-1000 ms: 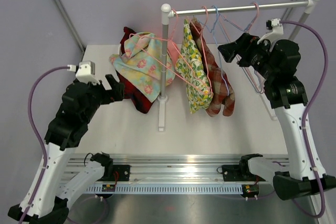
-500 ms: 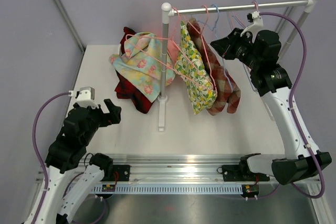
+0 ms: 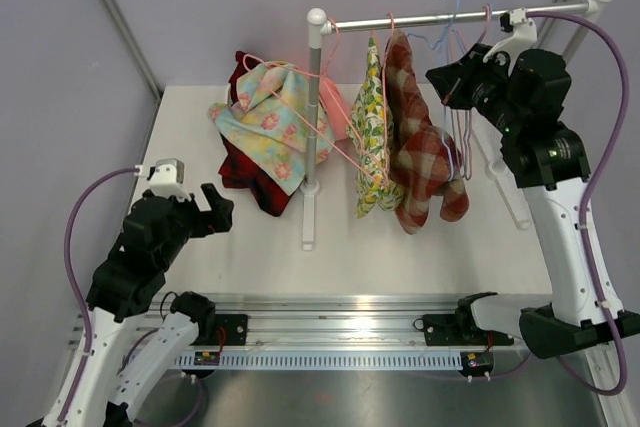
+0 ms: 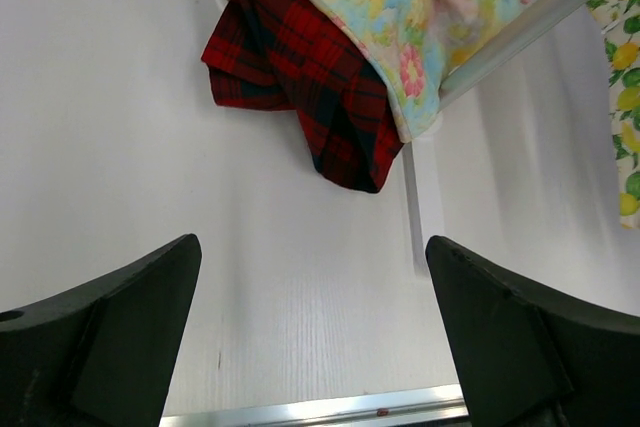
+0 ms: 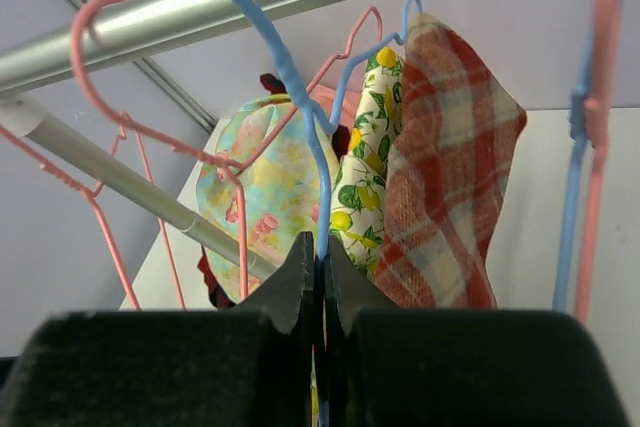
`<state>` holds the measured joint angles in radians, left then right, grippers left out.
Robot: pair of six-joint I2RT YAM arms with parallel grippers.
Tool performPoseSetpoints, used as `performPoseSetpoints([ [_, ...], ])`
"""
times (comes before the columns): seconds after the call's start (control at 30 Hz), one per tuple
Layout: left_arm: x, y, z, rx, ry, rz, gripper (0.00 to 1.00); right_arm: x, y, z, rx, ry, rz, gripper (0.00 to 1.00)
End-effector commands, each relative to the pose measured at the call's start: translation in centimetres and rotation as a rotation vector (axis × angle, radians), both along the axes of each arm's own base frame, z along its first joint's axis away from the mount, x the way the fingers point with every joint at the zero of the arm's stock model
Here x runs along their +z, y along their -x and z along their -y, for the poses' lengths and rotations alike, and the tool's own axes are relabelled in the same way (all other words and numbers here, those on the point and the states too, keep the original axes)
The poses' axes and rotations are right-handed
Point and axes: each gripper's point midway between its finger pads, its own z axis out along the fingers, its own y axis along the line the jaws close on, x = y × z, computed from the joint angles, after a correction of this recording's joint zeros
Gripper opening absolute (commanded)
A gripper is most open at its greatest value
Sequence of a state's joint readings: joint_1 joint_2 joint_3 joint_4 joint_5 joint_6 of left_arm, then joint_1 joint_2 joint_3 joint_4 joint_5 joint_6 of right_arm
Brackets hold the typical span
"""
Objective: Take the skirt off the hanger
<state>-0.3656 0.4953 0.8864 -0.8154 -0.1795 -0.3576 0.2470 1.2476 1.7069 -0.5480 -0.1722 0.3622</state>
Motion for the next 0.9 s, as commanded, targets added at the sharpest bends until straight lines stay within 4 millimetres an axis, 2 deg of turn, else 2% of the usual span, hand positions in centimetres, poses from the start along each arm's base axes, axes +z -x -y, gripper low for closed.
performPoseSetpoints([
  [0.0, 7.2, -0.9, 2.0, -0.092, 0.076, 0.157, 0.99, 6.7, 4.6, 2.5, -0.066, -0.002, 0.187, 0.00],
  [0.07, 10.5, -1.4, 4.0, -0.175, 0.122, 0.173, 0.97, 7.0, 5.8, 3.1, -0.083, -0.004, 0.194, 0.00],
  [0.1, 11.4, -1.9, 4.5, -0.188, 0.127, 0.176, 0.95, 7.0, 6.8, 3.4, -0.088, -0.005, 0.200, 0.00],
  [0.17, 13.1, -1.8, 6.4, -0.249, 0.130, 0.188, 0.93, 6.9, 7.6, 3.8, -0.094, -0.007, 0.201, 0.00],
  [0.2, 14.8, -2.3, 7.3, -0.262, 0.110, 0.200, 0.94, 6.6, 8.2, 3.9, -0.096, -0.005, 0.195, 0.00],
  [0.23, 15.6, -1.4, 9.4, -0.346, 0.072, 0.208, 0.98, 6.5, 8.5, 4.1, -0.097, 0.000, 0.192, 0.00],
  [0.27, 16.8, -2.5, 8.9, -0.263, 0.013, 0.232, 0.99, 6.4, 8.7, 4.1, -0.096, 0.002, 0.188, 0.00],
  [0.3, 18.6, -3.0, 10.3, -0.278, -0.023, 0.234, 0.99, 6.1, 9.0, 4.1, -0.094, 0.006, 0.175, 0.00],
  [0.33, 19.6, -2.6, 12.5, -0.345, -0.048, 0.246, 0.99, 6.0, 9.2, 4.2, -0.094, 0.004, 0.169, 0.00],
  [0.37, 20.3, -2.5, 13.8, -0.378, -0.057, 0.246, 0.99, 6.0, 9.4, 4.1, -0.088, 0.000, 0.165, 0.00],
  [0.4, 21.7, -2.8, 16.2, -0.414, -0.048, 0.258, 0.99, 6.0, 9.7, 4.2, -0.087, -0.002, 0.159, 0.00],
  [0.43, 21.9, -1.3, 19.0, -0.501, -0.052, 0.270, 0.99, 6.0, 10.0, 4.2, -0.088, -0.010, 0.156, 0.00],
  [0.5, 22.4, -0.6, 21.7, -0.522, -0.058, 0.300, 0.99, 6.1, 10.6, 4.4, -0.094, -0.018, 0.159, 0.00],
  [0.53, 21.1, 0.6, 24.3, -0.581, -0.070, 0.282, 0.99, 6.1, 10.8, 4.4, -0.094, -0.024, 0.157, 0.00],
  [0.6, 20.4, 2.1, 27.2, -0.647, -0.028, 0.290, 0.99, 6.0, 11.1, 4.6, -0.100, -0.025, 0.153, 0.00],
  [0.63, 18.1, 3.5, 29.0, -0.704, -0.038, 0.263, 0.99, 6.1, 11.3, 4.7, -0.099, -0.022, 0.154, 0.00],
  [0.67, 18.8, 4.5, 30.3, -0.747, 0.040, 0.289, 0.99, 6.1, 11.3, 4.7, -0.100, -0.018, 0.152, 0.00],
  [0.73, 18.0, 6.1, 31.8, -0.795, 0.119, 0.273, 0.99, 6.1, 11.6, 4.8, -0.100, -0.013, 0.143, 0.00],
  [0.77, 16.6, 7.2, 32.7, -0.846, 0.133, 0.253, 0.99, 6.2, 11.8, 4.8, -0.100, -0.013, 0.141, 0.00],
  [0.87, 15.7, 8.7, 34.7, -0.878, 0.179, 0.253, 0.99, 6.4, 12.3, 5.0, -0.105, -0.025, 0.133, 0.00],
])
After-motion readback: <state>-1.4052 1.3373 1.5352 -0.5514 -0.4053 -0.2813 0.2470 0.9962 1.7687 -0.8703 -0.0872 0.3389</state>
